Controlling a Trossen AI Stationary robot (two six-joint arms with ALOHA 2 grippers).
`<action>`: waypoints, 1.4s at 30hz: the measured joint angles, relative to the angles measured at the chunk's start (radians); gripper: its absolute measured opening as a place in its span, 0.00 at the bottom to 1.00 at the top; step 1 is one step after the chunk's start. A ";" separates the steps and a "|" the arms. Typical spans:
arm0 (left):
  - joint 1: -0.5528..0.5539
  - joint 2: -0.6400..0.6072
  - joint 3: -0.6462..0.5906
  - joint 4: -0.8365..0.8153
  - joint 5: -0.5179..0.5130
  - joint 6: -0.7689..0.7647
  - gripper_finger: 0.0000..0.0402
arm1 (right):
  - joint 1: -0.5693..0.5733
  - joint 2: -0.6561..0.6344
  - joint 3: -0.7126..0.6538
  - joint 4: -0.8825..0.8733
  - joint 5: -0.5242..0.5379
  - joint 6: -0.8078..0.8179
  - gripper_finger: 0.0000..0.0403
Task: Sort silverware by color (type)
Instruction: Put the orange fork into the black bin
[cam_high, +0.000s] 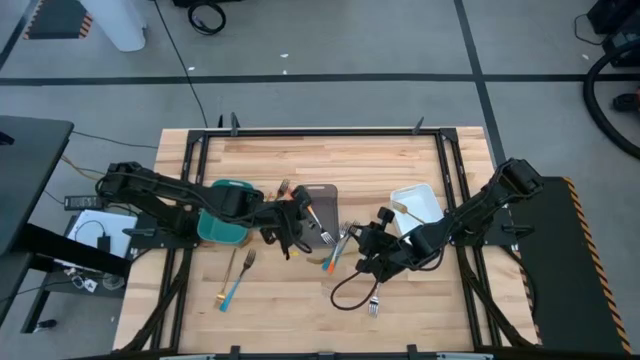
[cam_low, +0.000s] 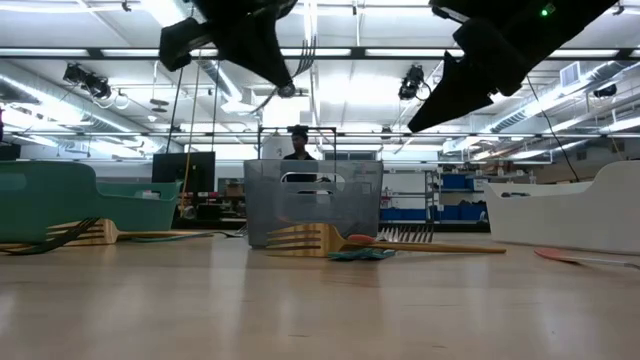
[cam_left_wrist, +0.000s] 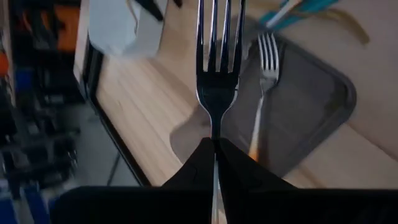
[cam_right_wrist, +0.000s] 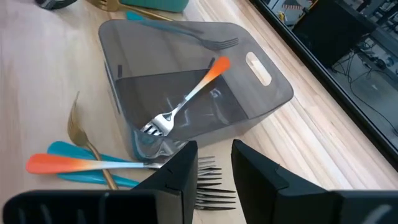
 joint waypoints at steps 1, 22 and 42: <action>0.006 0.000 -0.004 0.021 0.019 0.021 0.03 | 0.001 0.000 0.000 0.000 0.000 0.000 0.26; 0.111 0.178 -0.010 0.121 0.022 0.054 0.03 | 0.012 0.000 0.000 -0.002 0.009 0.030 0.26; 0.122 0.530 0.421 -0.383 0.007 -0.113 0.03 | 0.019 0.000 0.000 0.008 0.027 0.026 0.26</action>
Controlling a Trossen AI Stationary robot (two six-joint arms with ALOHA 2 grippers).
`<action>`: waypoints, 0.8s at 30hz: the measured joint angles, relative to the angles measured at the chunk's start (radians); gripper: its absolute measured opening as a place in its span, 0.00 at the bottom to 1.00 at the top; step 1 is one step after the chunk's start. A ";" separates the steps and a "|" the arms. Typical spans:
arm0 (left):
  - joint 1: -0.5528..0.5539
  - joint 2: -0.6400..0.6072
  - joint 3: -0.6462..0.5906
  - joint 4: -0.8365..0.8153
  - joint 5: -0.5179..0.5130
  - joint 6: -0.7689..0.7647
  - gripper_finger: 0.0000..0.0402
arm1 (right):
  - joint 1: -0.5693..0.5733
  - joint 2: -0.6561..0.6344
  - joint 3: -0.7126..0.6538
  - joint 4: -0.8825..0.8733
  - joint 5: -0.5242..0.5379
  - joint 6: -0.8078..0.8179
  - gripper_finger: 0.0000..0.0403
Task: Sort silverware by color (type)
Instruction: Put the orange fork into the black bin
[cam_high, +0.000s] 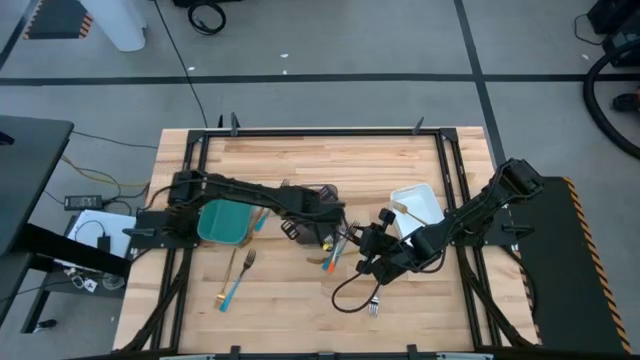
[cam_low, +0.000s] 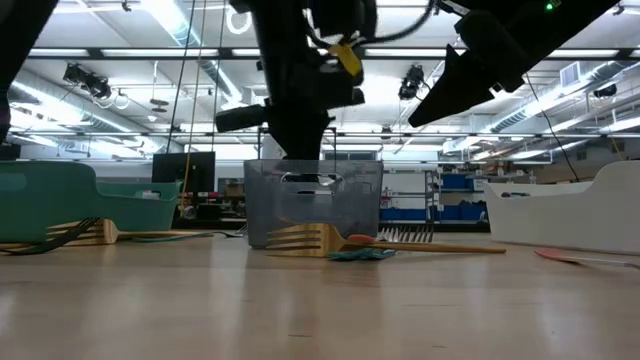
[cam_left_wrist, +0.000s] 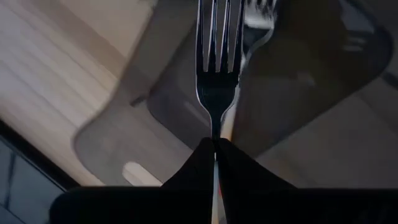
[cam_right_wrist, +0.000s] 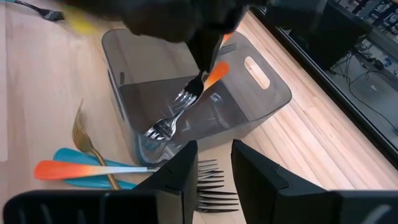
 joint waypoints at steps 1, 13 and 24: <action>0.000 0.017 0.023 -0.028 -0.002 -0.004 0.03 | 0.000 0.000 0.000 -0.001 0.000 0.000 0.26; -0.041 0.117 0.116 -0.116 -0.035 0.037 0.03 | 0.001 0.000 0.000 0.000 0.000 -0.003 0.26; -0.046 0.136 0.116 -0.086 -0.039 0.062 0.04 | 0.001 0.001 0.000 0.011 0.000 -0.006 0.26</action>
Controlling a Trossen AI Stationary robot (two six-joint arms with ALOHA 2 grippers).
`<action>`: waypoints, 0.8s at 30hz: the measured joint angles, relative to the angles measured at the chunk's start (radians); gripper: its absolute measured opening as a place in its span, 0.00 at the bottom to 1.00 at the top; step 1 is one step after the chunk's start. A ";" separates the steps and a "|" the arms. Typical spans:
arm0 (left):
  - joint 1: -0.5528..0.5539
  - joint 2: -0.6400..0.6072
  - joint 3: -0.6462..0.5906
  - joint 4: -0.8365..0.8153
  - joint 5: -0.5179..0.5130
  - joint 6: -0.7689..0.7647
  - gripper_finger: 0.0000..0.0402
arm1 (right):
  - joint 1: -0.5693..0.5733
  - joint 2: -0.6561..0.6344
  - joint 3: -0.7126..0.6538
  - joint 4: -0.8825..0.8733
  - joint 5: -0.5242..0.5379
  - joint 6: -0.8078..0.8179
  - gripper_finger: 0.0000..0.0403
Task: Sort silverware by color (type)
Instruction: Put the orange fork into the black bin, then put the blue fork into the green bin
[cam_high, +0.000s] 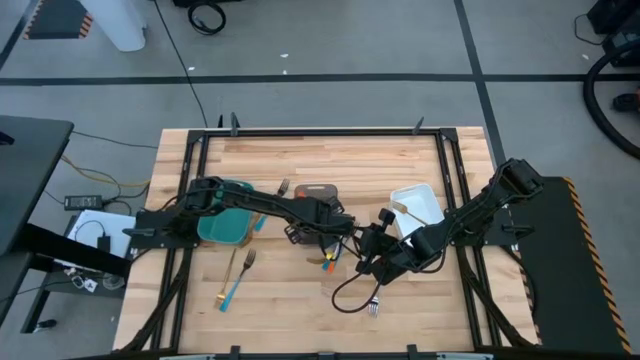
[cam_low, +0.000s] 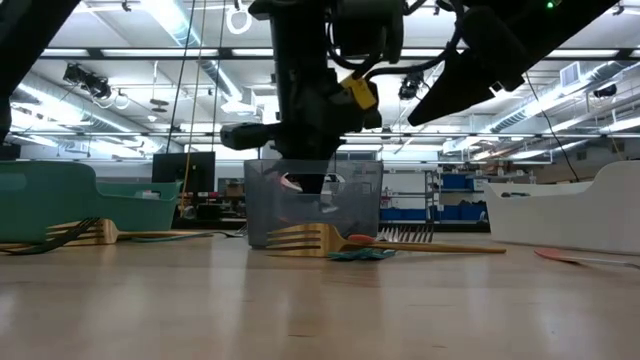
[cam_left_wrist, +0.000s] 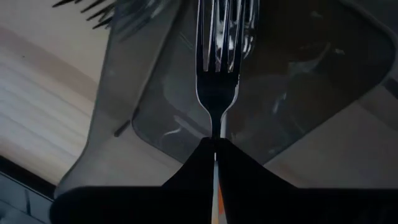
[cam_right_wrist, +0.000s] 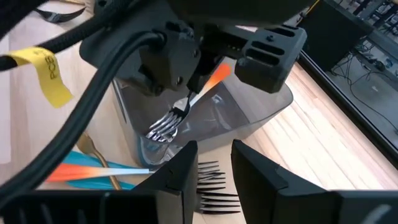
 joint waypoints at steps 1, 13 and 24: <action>-0.002 0.001 0.000 -0.002 0.001 0.000 0.04 | 0.000 0.000 0.000 -0.001 0.000 0.000 0.26; -0.016 0.002 0.000 0.027 0.000 -0.042 0.22 | 0.002 0.000 0.000 -0.004 0.000 0.003 0.26; -0.036 0.002 0.000 -0.011 -0.113 -0.055 0.33 | 0.002 0.000 0.000 -0.002 -0.001 0.003 0.26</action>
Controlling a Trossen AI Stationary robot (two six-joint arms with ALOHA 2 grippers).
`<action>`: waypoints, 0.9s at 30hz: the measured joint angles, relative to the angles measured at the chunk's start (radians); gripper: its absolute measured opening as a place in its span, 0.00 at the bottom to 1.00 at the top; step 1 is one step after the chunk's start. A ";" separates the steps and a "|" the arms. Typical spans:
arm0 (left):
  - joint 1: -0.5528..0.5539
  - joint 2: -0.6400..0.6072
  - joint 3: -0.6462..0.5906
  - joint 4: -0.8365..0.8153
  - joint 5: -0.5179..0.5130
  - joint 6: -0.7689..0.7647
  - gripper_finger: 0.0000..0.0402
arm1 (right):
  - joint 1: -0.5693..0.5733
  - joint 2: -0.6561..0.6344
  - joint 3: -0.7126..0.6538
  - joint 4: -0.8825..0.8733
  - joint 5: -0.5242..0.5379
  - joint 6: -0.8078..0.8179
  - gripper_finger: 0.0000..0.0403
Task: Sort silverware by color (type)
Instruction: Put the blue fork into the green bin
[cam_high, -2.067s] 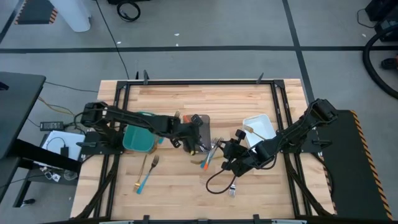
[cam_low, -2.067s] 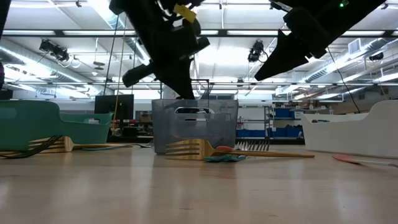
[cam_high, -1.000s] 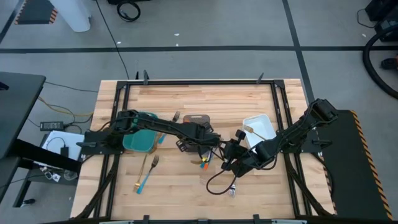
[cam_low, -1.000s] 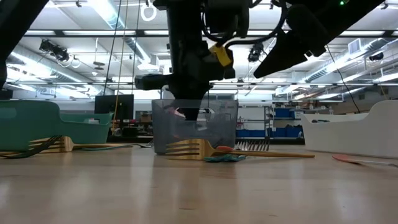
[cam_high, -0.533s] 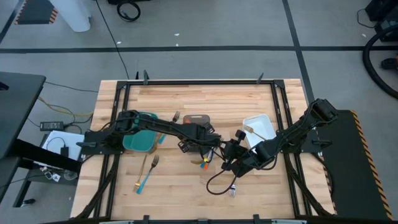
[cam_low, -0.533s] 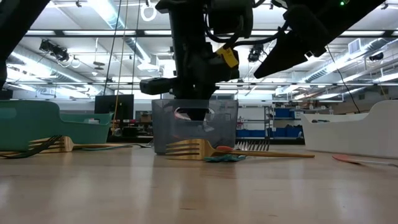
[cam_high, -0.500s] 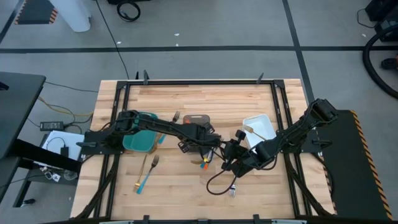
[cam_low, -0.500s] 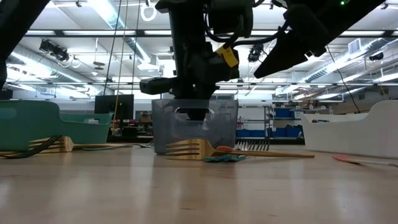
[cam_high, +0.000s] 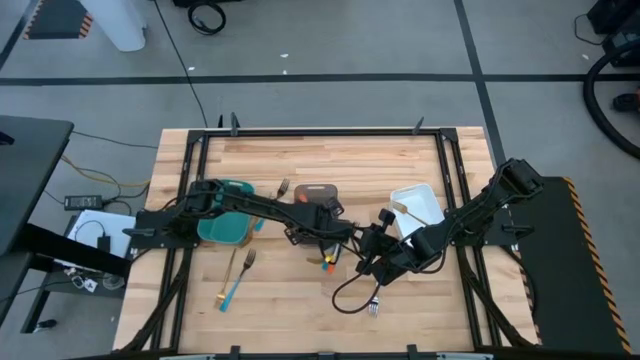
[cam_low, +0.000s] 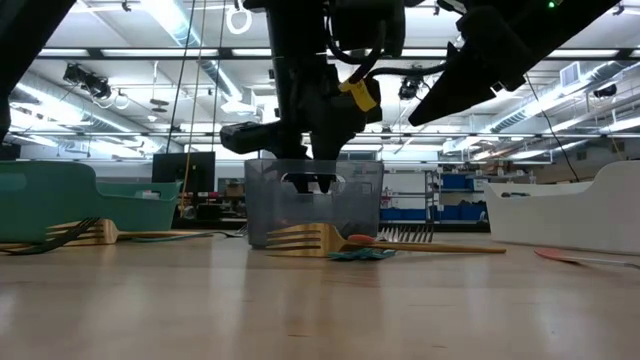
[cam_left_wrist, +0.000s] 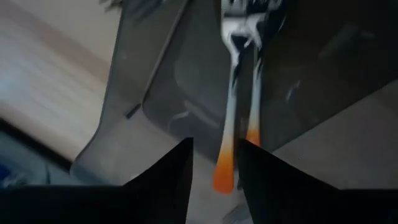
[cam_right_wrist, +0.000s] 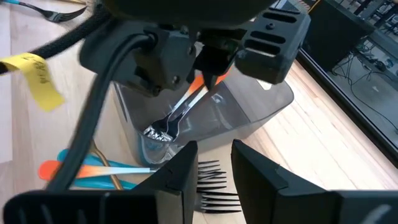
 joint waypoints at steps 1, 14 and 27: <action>-0.001 0.000 0.000 -0.006 -0.017 -0.003 0.33 | 0.000 0.000 0.000 0.000 0.000 0.000 0.26; -0.010 -0.138 -0.002 -0.091 -0.134 -0.213 0.33 | 0.021 0.000 0.000 0.003 0.035 0.000 0.26; -0.006 -0.299 -0.019 -0.256 0.091 -0.624 0.33 | 0.021 0.000 0.000 0.014 0.037 -0.001 0.25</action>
